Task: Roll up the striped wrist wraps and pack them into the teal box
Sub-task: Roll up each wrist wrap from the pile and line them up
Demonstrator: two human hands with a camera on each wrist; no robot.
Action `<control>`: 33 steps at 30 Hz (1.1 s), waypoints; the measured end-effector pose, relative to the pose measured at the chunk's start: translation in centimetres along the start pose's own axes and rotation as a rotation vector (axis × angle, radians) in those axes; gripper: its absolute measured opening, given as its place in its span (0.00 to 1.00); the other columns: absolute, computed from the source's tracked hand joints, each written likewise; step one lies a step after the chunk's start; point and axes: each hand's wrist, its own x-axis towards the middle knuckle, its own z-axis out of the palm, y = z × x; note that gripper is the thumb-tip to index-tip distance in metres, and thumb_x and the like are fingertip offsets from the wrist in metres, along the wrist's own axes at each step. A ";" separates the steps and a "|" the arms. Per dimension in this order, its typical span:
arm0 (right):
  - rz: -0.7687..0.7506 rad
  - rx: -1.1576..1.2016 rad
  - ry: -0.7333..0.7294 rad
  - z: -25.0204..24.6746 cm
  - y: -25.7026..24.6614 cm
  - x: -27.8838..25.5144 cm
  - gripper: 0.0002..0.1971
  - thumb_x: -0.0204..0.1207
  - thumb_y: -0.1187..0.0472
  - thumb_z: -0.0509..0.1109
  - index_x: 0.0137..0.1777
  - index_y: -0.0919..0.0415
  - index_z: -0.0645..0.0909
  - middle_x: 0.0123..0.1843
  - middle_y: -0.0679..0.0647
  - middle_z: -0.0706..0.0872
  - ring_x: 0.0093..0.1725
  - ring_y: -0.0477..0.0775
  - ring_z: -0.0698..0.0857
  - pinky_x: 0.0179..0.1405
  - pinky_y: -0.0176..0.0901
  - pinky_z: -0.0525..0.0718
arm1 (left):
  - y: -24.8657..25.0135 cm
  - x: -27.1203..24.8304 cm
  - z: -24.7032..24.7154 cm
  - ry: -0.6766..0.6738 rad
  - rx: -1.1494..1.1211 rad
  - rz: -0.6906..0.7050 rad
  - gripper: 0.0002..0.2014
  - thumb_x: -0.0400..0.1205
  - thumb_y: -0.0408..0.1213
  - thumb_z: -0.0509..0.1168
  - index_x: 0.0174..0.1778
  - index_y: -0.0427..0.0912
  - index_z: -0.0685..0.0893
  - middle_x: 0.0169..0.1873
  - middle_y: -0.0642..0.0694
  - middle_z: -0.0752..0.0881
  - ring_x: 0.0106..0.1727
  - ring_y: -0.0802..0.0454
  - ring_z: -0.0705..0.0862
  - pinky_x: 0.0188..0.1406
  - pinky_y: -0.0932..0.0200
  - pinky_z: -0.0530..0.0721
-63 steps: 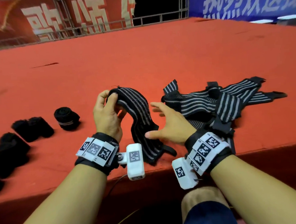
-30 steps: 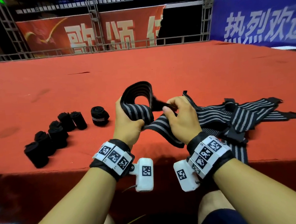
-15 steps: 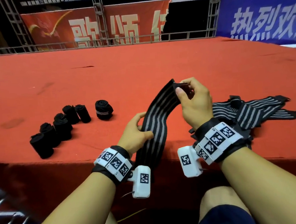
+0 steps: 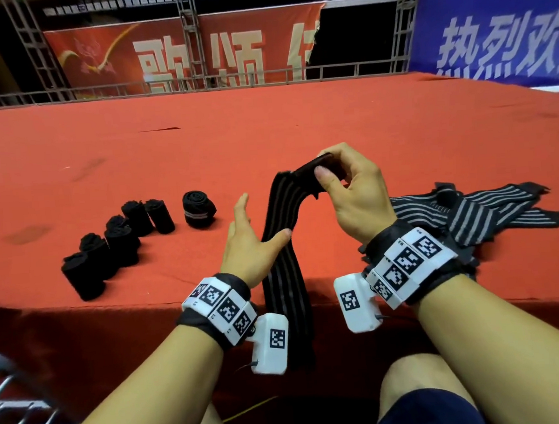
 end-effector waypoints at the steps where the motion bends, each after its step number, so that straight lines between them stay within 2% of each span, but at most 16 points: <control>1: -0.008 0.010 -0.027 0.1 -0.1 0.0 0.06 0.81 0.69 0.68 0.50 0.57 0.82 0.42 0.45 0.86 0.43 0.43 0.85 0.48 0.41 0.83 | 0.3 0.0 0.0 -0.006 0.029 0.043 0.41 0.78 0.48 0.75 0.85 0.61 0.60 0.77 0.45 0.72 0.77 0.47 0.73 0.77 0.45 0.74; 3: -0.005 0.025 -0.100 0.2 -0.4 0.0 0.10 0.80 0.73 0.68 0.49 0.56 0.82 0.41 0.41 0.85 0.42 0.38 0.84 0.47 0.32 0.78 | 0.7 0.1 0.0 -0.054 0.012 0.152 0.27 0.79 0.45 0.73 0.76 0.60 0.76 0.72 0.52 0.80 0.71 0.52 0.80 0.75 0.47 0.78; 5: 0.018 0.017 -0.139 0.4 -0.6 -0.1 0.10 0.79 0.72 0.69 0.48 0.56 0.84 0.41 0.41 0.86 0.42 0.38 0.84 0.45 0.28 0.76 | 1.2 0.2 0.1 -0.102 -0.068 0.191 0.12 0.80 0.44 0.69 0.59 0.57 0.88 0.55 0.55 0.91 0.56 0.54 0.90 0.62 0.44 0.87; 6: 0.032 0.013 -0.129 0.5 -0.7 0.0 0.09 0.79 0.71 0.70 0.48 0.55 0.84 0.41 0.41 0.86 0.42 0.38 0.84 0.45 0.29 0.76 | 1.4 0.2 0.2 -0.108 -0.099 0.184 0.10 0.79 0.44 0.67 0.53 0.56 0.90 0.48 0.54 0.93 0.49 0.53 0.91 0.55 0.42 0.90; 8: 0.059 0.022 -0.078 0.5 -0.6 0.0 0.08 0.79 0.67 0.72 0.49 0.52 0.84 0.42 0.41 0.87 0.43 0.40 0.85 0.47 0.32 0.79 | 1.5 0.1 0.2 -0.076 -0.142 0.172 0.09 0.79 0.44 0.67 0.49 0.55 0.92 0.42 0.54 0.93 0.45 0.51 0.92 0.51 0.41 0.90; 10: 0.118 0.034 -0.041 0.5 -0.4 -0.2 0.08 0.78 0.60 0.75 0.54 0.50 0.82 0.46 0.43 0.89 0.47 0.45 0.88 0.49 0.38 0.83 | 1.3 0.0 0.2 -0.054 -0.226 0.155 0.08 0.82 0.39 0.67 0.49 0.53 0.93 0.42 0.51 0.93 0.45 0.50 0.91 0.54 0.38 0.90; 12: 0.225 0.011 -0.045 0.5 0.1 -0.7 0.13 0.78 0.53 0.77 0.59 0.51 0.81 0.48 0.45 0.89 0.50 0.46 0.88 0.51 0.39 0.85 | 0.9 0.2 0.2 -0.060 -0.324 0.126 0.10 0.85 0.33 0.67 0.51 0.48 0.93 0.46 0.47 0.94 0.51 0.45 0.92 0.57 0.33 0.89; 15: 0.340 -0.071 -0.141 0.6 1.5 -1.8 0.17 0.76 0.49 0.78 0.60 0.55 0.83 0.47 0.45 0.89 0.49 0.47 0.88 0.55 0.42 0.85 | 0.6 0.7 0.0 -0.046 -0.390 0.102 0.10 0.87 0.31 0.66 0.54 0.45 0.93 0.50 0.42 0.94 0.58 0.36 0.90 0.60 0.31 0.87; 18: 0.410 -0.174 -0.353 1.3 3.7 -3.3 0.12 0.76 0.53 0.78 0.57 0.55 0.88 0.47 0.47 0.91 0.46 0.47 0.88 0.55 0.52 0.87 | 0.5 1.5 0.3 -0.040 -0.394 0.125 0.11 0.86 0.28 0.65 0.53 0.44 0.92 0.51 0.42 0.93 0.55 0.46 0.90 0.63 0.38 0.87; 21: 0.431 -0.209 -0.454 2.0 5.9 -4.3 0.06 0.79 0.58 0.74 0.55 0.53 0.88 0.42 0.49 0.92 0.31 0.43 0.85 0.43 0.50 0.87 | 0.0 2.7 1.1 -0.052 -0.386 0.132 0.13 0.86 0.27 0.66 0.50 0.48 0.92 0.51 0.44 0.94 0.52 0.52 0.89 0.61 0.45 0.87; 23: 0.474 -0.155 -0.433 2.3 7.0 -4.5 0.05 0.82 0.61 0.71 0.53 0.55 0.87 0.42 0.53 0.93 0.24 0.47 0.86 0.36 0.46 0.86 | -0.8 3.7 1.9 -0.057 -0.381 0.123 0.11 0.86 0.29 0.66 0.51 0.46 0.93 0.50 0.46 0.94 0.55 0.49 0.90 0.60 0.47 0.88; 25: 0.539 -0.094 -0.415 2.9 8.1 -4.1 0.05 0.84 0.63 0.68 0.55 0.58 0.86 0.45 0.58 0.93 0.26 0.54 0.90 0.28 0.45 0.85 | -1.5 4.8 2.8 -0.043 -0.369 0.116 0.07 0.86 0.32 0.68 0.50 0.44 0.92 0.48 0.47 0.94 0.55 0.46 0.90 0.58 0.50 0.87; 27: 0.611 -0.045 -0.377 3.6 9.1 -3.5 0.05 0.85 0.64 0.67 0.56 0.62 0.84 0.47 0.63 0.92 0.31 0.58 0.92 0.21 0.41 0.81 | -2.3 6.1 3.5 -0.007 -0.348 0.096 0.05 0.84 0.34 0.71 0.48 0.48 0.91 0.43 0.51 0.92 0.47 0.55 0.88 0.52 0.57 0.85; 29: 0.646 -0.018 -0.312 4.2 10.2 -2.6 0.06 0.85 0.66 0.67 0.57 0.63 0.84 0.47 0.67 0.91 0.33 0.58 0.93 0.21 0.40 0.82 | -2.9 7.4 4.0 0.020 -0.326 0.065 0.06 0.81 0.35 0.74 0.47 0.52 0.90 0.40 0.55 0.90 0.43 0.59 0.86 0.43 0.63 0.82; 31: 0.661 -0.021 -0.246 4.6 11.3 -1.5 0.06 0.85 0.66 0.67 0.56 0.64 0.85 0.43 0.67 0.92 0.33 0.56 0.93 0.27 0.43 0.86 | -3.5 8.9 4.5 0.012 -0.330 -0.005 0.08 0.80 0.33 0.75 0.49 0.52 0.89 0.41 0.54 0.89 0.41 0.54 0.89 0.35 0.63 0.82; 33: 0.675 -0.016 -0.201 4.9 12.4 -0.2 0.05 0.84 0.66 0.68 0.53 0.67 0.85 0.39 0.64 0.92 0.33 0.55 0.93 0.35 0.49 0.91 | -3.9 10.3 5.1 0.002 -0.351 -0.056 0.10 0.80 0.28 0.74 0.51 0.48 0.89 0.41 0.52 0.89 0.39 0.54 0.91 0.35 0.59 0.86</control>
